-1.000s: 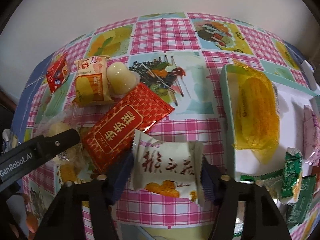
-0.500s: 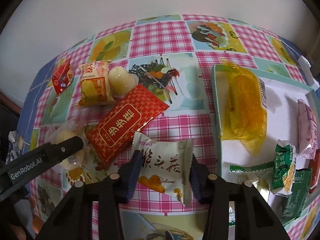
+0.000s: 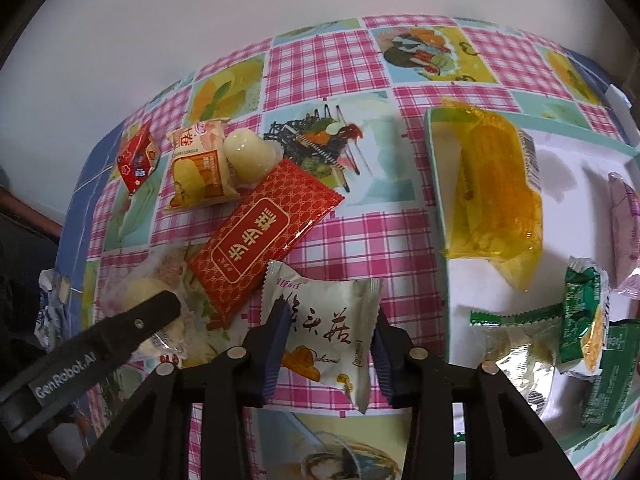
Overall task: Organize snacks
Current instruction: 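Grasp the clear round bun pack with the left tool while the right tool grasps the white printed pastry pack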
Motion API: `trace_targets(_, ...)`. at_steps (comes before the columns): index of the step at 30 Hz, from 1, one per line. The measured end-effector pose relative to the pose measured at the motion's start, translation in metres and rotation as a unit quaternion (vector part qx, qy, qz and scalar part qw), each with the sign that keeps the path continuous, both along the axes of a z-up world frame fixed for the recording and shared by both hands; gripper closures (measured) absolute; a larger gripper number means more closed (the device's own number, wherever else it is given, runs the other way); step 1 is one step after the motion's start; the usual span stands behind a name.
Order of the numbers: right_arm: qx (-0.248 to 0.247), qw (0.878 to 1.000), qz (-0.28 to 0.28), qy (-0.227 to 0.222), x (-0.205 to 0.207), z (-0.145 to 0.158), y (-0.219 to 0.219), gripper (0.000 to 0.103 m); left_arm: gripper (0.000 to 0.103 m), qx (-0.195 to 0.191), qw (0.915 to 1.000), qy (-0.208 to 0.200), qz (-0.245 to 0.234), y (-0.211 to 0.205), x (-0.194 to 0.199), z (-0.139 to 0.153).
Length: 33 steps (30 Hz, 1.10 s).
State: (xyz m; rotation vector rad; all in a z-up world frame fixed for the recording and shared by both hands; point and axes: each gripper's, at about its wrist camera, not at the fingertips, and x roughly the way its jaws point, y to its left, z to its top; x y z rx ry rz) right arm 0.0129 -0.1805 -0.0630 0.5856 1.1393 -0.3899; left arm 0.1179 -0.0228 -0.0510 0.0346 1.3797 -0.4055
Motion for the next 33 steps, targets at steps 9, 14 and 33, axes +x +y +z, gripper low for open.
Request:
trace_targets(9,-0.019,0.999,0.028,0.019,0.011,-0.011,0.016,0.034,0.036,0.012,0.9998,0.006,0.013,0.011,0.000,-0.009)
trace_targets(14,-0.063,0.996,0.060,0.036,0.020,-0.015,0.034,0.028,0.036,0.014,0.9998,0.005,0.012,0.016,0.000,-0.008)
trace_targets(33,-0.105,0.992,0.049,0.055,0.014,-0.020,0.041,0.040,0.035,0.020,0.9996,0.004,0.018,0.008,0.003,-0.016)
